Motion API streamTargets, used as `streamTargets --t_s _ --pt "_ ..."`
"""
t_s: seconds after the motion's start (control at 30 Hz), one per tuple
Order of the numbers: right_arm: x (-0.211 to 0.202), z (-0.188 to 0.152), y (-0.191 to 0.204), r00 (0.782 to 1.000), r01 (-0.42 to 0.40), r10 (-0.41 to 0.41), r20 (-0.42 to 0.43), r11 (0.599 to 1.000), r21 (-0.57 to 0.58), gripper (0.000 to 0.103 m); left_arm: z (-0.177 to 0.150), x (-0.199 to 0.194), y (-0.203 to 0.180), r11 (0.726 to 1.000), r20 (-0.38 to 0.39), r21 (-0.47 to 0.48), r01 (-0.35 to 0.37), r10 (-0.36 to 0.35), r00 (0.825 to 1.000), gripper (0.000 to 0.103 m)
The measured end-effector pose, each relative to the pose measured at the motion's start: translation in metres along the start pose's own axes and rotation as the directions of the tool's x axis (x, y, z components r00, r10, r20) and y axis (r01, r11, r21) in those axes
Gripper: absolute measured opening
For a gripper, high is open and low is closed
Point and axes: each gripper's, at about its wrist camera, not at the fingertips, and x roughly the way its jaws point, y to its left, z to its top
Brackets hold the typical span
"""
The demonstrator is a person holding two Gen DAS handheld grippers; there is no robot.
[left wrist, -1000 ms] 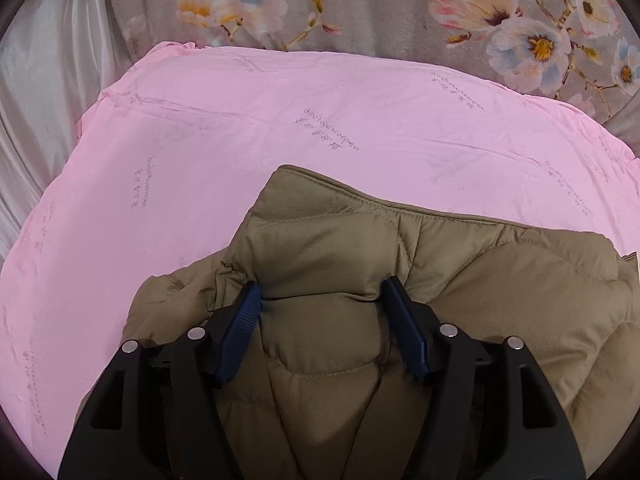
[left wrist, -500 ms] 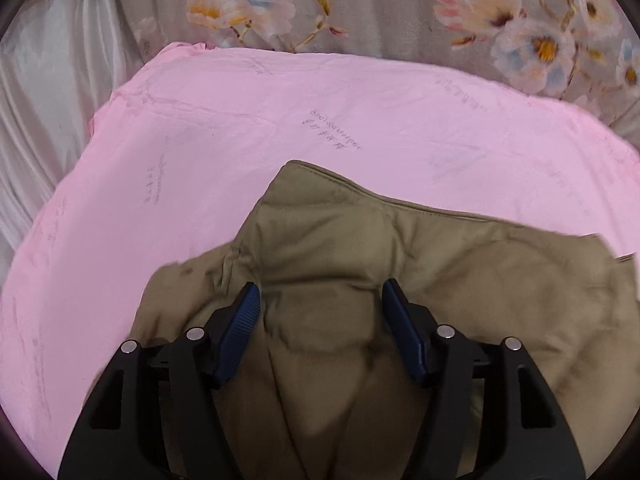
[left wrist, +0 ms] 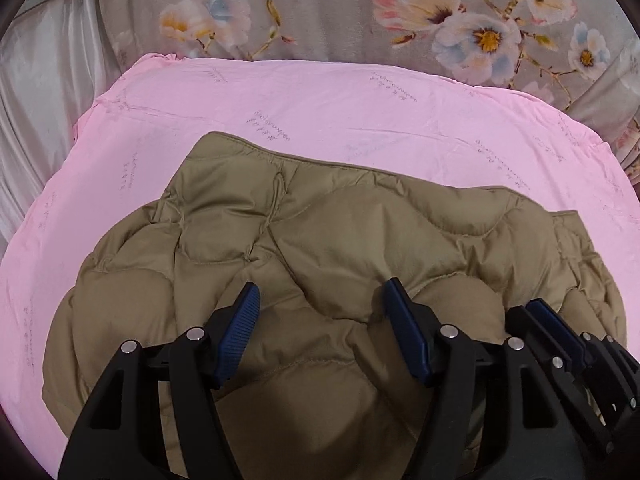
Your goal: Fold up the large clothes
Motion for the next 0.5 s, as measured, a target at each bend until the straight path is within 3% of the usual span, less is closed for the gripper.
streamTargets --t_s 0.5 --pt "0.015 -0.014 0.011 0.997 0.074 -0.073 0.007 0.996 -0.054 0.016 -0.014 0.018 -0.012 0.997 0.047 0.040 -0.066 0.064 0.997 0.064"
